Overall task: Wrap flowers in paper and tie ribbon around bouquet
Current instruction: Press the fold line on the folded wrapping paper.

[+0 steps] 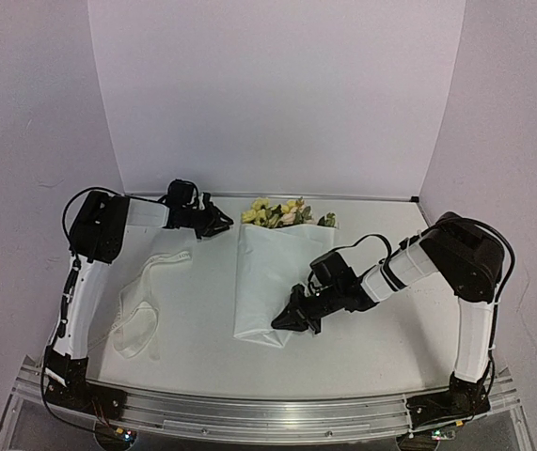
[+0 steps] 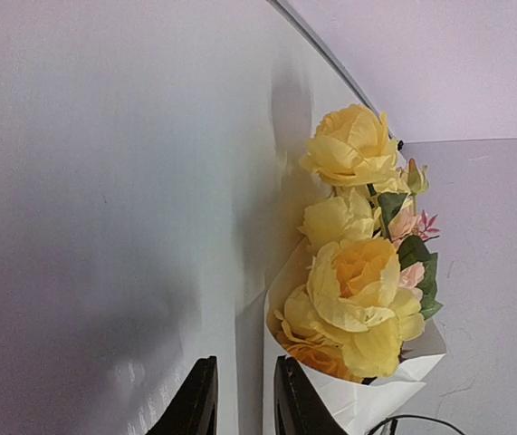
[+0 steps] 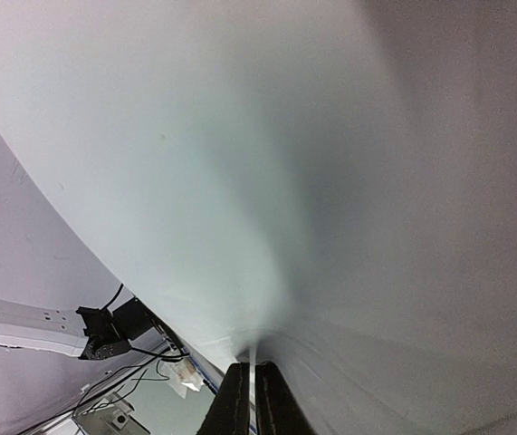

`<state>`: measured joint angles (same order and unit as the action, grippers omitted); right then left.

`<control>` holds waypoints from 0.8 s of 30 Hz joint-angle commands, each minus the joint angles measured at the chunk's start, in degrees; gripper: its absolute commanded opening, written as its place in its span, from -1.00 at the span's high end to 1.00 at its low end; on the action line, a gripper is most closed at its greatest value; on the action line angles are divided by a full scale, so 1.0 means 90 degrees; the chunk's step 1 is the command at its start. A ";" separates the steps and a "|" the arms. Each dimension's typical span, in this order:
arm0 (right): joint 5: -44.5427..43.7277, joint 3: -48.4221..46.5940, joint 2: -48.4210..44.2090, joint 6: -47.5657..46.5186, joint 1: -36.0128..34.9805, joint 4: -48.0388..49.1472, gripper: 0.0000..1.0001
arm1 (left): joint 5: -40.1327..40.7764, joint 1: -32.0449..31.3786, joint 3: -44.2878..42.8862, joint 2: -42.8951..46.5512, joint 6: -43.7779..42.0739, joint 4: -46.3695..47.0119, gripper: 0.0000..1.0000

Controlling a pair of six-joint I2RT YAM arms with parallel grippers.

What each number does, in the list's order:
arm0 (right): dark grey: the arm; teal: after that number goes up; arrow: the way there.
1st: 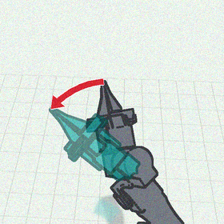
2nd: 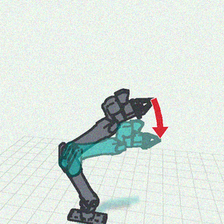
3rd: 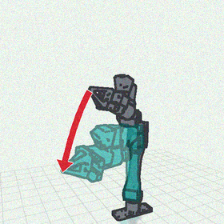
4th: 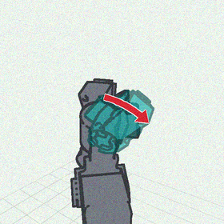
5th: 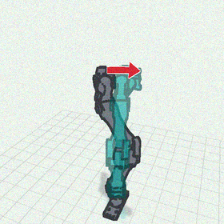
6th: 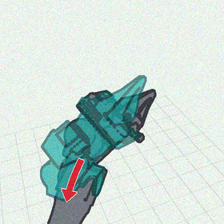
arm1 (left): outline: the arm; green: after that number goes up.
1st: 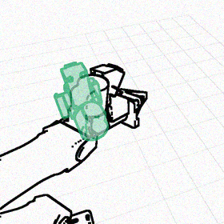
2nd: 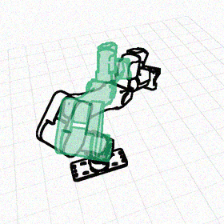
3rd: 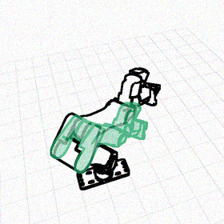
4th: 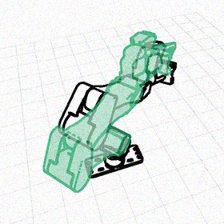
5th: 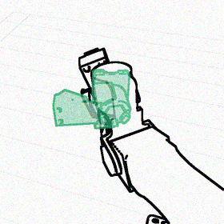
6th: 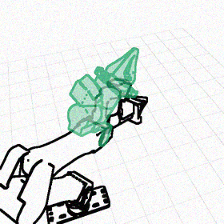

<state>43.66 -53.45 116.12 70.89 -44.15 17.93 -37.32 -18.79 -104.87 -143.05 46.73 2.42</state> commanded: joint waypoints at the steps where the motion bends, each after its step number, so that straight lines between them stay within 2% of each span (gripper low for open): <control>1: -0.0597 0.0207 0.0139 0.0086 0.0061 -0.1349 0.85 | -0.0010 0.0000 0.0256 0.0910 -0.0441 -0.0200 0.52; 4: -0.0493 -0.0035 -0.0049 0.0050 0.0068 -0.1335 0.84 | -0.0058 -0.0019 0.0838 0.1542 -0.0562 -0.0188 0.52; 8: -0.0375 -0.0391 -0.0160 0.0104 0.0105 -0.1326 0.83 | -0.0129 -0.0233 0.2160 0.2497 -0.0595 0.0067 0.53; 14: -0.0384 -0.0516 -0.0150 0.0199 0.0184 -0.1284 0.83 | -0.0304 -0.1185 0.3841 0.3595 -0.0983 0.0062 0.60; 19: -0.0432 -0.0453 -0.0035 0.0240 0.0190 -0.1254 0.83 | -0.0385 -0.2099 0.4777 0.3931 -0.1172 0.0288 0.71; 24: -0.0516 -0.0341 -0.0002 0.0259 0.0193 -0.1230 0.84 | -0.0434 -0.2802 0.5005 0.3799 -0.1253 0.0566 0.78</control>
<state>42.85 -57.23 115.48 71.99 -43.00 9.68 -40.40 -41.80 -60.26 -109.78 37.46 3.65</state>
